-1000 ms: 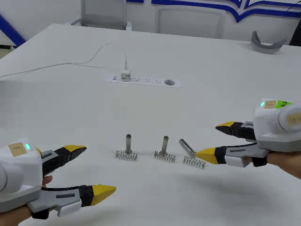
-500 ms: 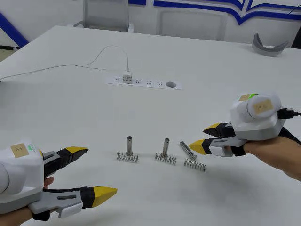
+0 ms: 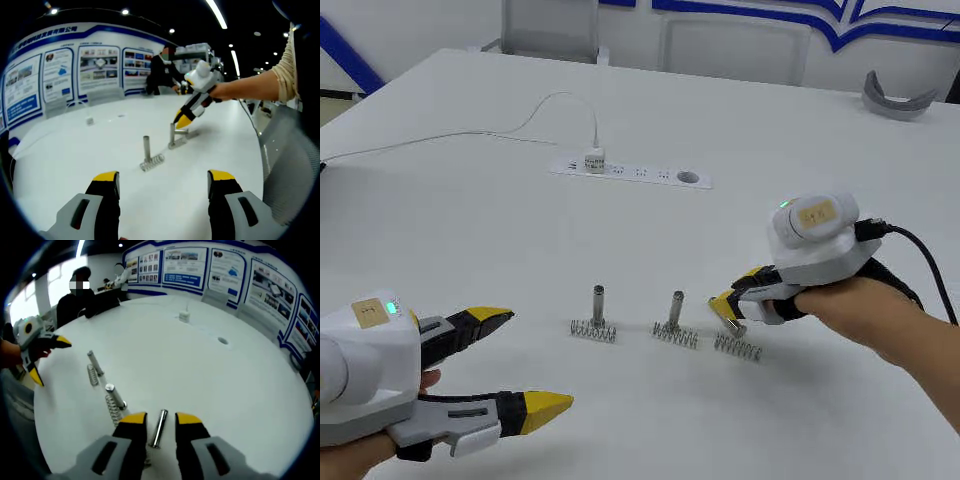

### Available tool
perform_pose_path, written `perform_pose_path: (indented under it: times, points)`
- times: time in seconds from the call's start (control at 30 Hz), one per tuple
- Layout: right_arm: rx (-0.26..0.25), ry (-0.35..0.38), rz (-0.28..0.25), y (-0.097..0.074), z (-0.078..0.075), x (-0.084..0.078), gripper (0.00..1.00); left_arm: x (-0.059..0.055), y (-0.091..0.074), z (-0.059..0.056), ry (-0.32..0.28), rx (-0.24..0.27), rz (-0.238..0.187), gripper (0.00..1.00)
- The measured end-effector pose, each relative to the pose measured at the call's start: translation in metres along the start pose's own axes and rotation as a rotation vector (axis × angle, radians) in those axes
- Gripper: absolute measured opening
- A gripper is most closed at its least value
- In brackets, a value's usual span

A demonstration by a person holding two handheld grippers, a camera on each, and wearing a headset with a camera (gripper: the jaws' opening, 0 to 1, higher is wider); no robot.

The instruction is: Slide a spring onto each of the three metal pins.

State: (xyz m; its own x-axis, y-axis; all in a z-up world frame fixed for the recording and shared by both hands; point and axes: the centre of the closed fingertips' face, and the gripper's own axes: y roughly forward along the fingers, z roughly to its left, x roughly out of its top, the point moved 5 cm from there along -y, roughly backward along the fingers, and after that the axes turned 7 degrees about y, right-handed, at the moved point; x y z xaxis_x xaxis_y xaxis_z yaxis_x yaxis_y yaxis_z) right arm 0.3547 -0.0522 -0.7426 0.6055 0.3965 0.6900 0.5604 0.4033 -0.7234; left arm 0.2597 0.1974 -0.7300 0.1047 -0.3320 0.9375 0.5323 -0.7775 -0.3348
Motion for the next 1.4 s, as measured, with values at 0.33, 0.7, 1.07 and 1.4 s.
perform_pose_path:
  times: [0.33, 0.7, 1.07, 1.4]
  points:
    - [-0.021, 0.044, 0.070, 0.016, 0.000, -0.003, 0.17, -0.001, 0.001, 0.000, -0.004, -0.002, -0.003, 0.72]
    - [-0.021, 0.091, 0.115, 0.023, -0.002, -0.007, 0.12, -0.002, 0.001, 0.000, -0.011, 0.003, -0.005, 0.72]
    - [-0.009, 0.084, 0.163, 0.023, -0.004, -0.005, 0.10, -0.002, 0.001, 0.000, -0.013, 0.001, -0.004, 0.71]
    - [-0.011, 0.015, 0.233, 0.026, -0.004, -0.001, 0.10, -0.002, 0.001, -0.001, -0.013, 0.002, -0.002, 0.71]
